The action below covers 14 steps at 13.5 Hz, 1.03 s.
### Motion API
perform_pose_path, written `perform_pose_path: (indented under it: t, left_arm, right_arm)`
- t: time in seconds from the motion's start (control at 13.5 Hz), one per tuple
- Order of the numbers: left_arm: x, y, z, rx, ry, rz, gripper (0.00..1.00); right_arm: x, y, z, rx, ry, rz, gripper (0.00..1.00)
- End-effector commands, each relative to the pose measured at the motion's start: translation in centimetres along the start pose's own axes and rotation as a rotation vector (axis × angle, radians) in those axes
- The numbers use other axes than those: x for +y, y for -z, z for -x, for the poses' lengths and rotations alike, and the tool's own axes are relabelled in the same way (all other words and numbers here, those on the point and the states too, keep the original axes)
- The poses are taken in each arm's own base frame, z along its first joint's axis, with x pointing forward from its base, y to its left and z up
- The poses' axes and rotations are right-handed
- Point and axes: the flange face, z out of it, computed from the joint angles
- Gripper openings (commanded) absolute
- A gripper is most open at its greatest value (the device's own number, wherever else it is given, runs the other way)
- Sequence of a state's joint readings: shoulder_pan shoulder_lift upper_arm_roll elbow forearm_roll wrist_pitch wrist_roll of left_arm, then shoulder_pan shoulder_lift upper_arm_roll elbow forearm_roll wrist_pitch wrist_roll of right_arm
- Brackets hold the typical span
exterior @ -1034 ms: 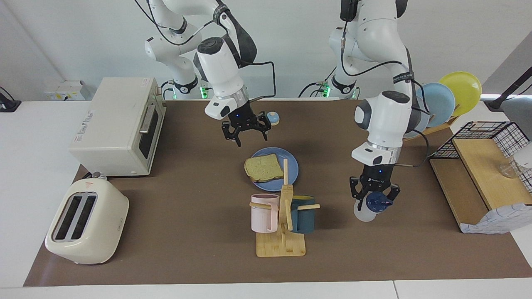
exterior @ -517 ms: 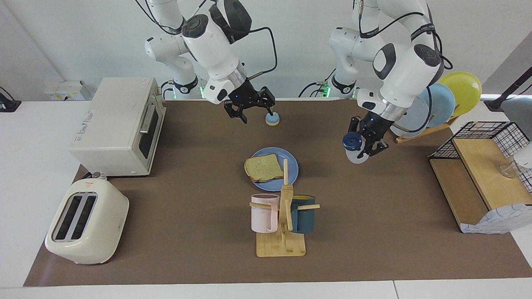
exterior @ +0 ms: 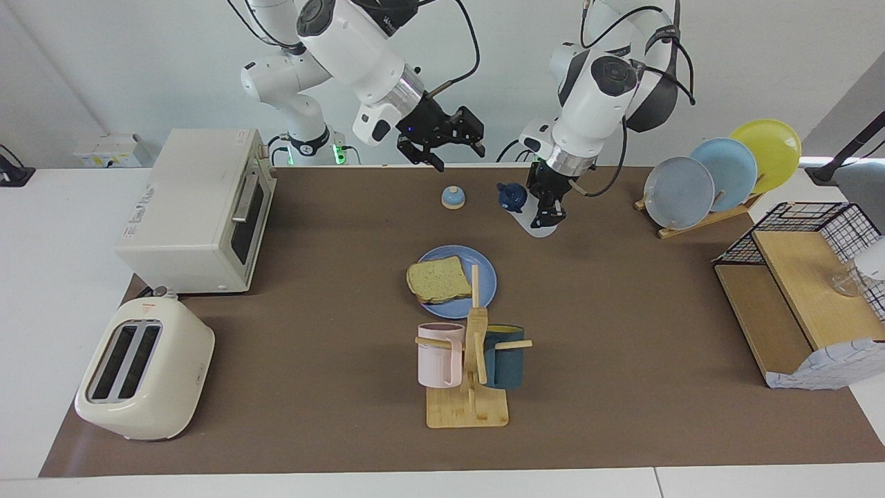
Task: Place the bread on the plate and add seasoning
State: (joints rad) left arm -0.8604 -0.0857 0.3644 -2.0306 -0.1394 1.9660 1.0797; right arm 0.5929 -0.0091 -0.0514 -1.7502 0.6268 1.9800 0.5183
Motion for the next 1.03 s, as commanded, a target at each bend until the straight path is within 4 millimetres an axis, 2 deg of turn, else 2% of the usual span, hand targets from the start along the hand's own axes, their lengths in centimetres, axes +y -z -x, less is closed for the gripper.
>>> perform_pose_path:
  t: [0.0,0.07,0.15,0.3,0.44,0.59,0.96]
  left_arm:
    - [1.9,0.1,0.7,0.000,-0.037,0.015,0.00]
    - [2.8,-0.3,0.3,0.003,-0.053,0.015,0.00]
    - [3.5,-0.7,0.2,0.007,-0.052,0.014,0.00]
    - [3.7,-0.8,0.3,0.013,-0.052,0.007,0.00]
    - [3.7,-0.6,0.3,0.021,-0.049,-0.001,0.00]
    - [3.7,-0.6,0.3,0.022,-0.047,-0.002,0.00]
    - [3.6,-0.5,0.2,0.028,-0.046,-0.007,0.00]
  right_arm:
    - [-0.7,0.1,-0.3,-0.004,-0.006,-0.003,0.56]
    - [-1.5,-0.5,0.5,-0.002,0.012,-0.005,0.48]
    - [-1.6,-0.6,0.3,0.011,0.011,-0.012,0.44]
    - [-1.5,-1.5,-0.7,0.055,0.018,0.005,0.43]
    - [-2.2,-3.5,-0.5,0.060,0.020,0.006,0.41]
    - [-2.0,-4.1,-1.0,0.068,0.017,0.010,0.37]
    - [-2.2,-4.2,-0.8,0.054,0.009,0.015,0.36]
